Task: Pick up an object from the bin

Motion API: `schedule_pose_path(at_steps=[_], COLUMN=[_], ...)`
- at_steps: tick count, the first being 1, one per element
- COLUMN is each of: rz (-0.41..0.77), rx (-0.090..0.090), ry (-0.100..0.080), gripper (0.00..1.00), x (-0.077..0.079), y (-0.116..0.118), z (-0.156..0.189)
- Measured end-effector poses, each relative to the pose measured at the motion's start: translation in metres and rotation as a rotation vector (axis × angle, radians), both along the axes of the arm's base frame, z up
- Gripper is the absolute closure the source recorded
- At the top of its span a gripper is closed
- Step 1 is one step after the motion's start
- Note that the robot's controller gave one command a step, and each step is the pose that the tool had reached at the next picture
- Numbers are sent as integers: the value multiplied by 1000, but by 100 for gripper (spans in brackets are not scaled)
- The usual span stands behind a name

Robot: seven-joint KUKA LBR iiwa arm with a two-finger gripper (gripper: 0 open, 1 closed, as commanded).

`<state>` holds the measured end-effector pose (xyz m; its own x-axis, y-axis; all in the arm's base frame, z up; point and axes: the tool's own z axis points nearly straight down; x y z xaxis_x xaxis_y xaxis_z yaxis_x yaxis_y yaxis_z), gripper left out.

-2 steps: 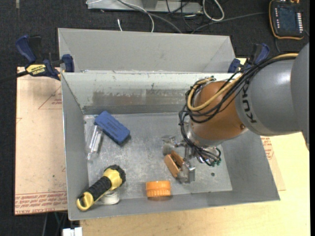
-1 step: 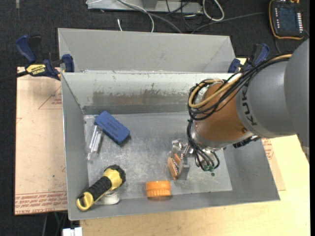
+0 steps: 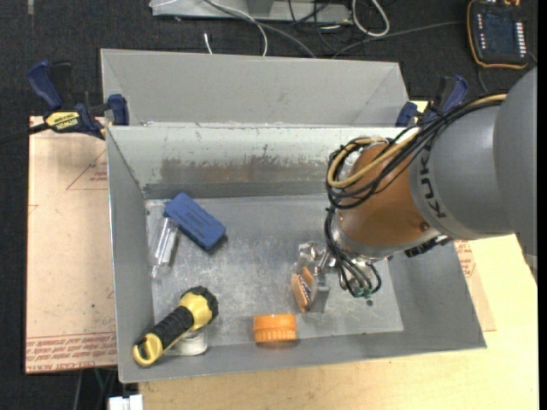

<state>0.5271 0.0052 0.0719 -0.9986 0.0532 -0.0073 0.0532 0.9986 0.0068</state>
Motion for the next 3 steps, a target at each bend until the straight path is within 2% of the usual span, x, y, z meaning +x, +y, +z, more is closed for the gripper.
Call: schedule_pose_path(at_steps=[1, 2, 3], rz=[1, 1, 1], rx=[0, 0, 1], ry=[2, 12, 1], gripper=[100, 100, 100], x=[-1, -4, -1], y=[0, 0, 0], z=[11, 42, 76])
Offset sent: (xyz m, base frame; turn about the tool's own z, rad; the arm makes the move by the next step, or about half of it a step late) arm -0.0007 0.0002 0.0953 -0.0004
